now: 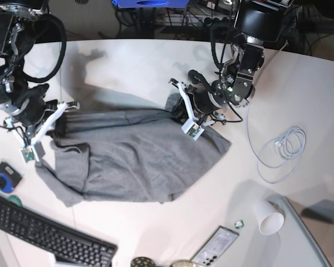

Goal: Layout the t-shirt on the table in an organized manner, then fold the t-shirt properly
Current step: 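Grasp the shirt edges with both grippers and pull them apart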

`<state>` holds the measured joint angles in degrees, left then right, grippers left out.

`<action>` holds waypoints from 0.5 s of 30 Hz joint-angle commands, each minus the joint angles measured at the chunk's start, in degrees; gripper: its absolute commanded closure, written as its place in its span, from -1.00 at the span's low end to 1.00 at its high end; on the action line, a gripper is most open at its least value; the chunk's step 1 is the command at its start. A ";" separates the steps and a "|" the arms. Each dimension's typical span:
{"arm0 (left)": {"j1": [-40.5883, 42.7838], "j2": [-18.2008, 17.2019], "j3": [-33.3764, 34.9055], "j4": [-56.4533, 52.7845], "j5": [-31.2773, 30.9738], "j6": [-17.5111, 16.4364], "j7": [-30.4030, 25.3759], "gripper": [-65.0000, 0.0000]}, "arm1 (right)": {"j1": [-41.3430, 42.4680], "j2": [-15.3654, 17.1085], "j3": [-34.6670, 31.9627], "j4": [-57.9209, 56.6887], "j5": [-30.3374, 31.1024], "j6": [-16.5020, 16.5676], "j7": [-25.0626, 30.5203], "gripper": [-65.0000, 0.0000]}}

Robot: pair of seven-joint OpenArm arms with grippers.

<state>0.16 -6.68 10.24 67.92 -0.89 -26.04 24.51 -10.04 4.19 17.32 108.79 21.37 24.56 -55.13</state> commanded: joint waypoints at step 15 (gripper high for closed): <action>2.43 -5.15 -13.27 13.71 13.15 1.91 5.42 0.96 | 6.66 3.77 0.30 1.40 0.39 0.10 1.02 1.00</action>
<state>2.33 -10.33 -1.85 81.21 9.43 -26.55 27.51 -4.19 6.63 16.75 108.79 24.08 25.39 -55.55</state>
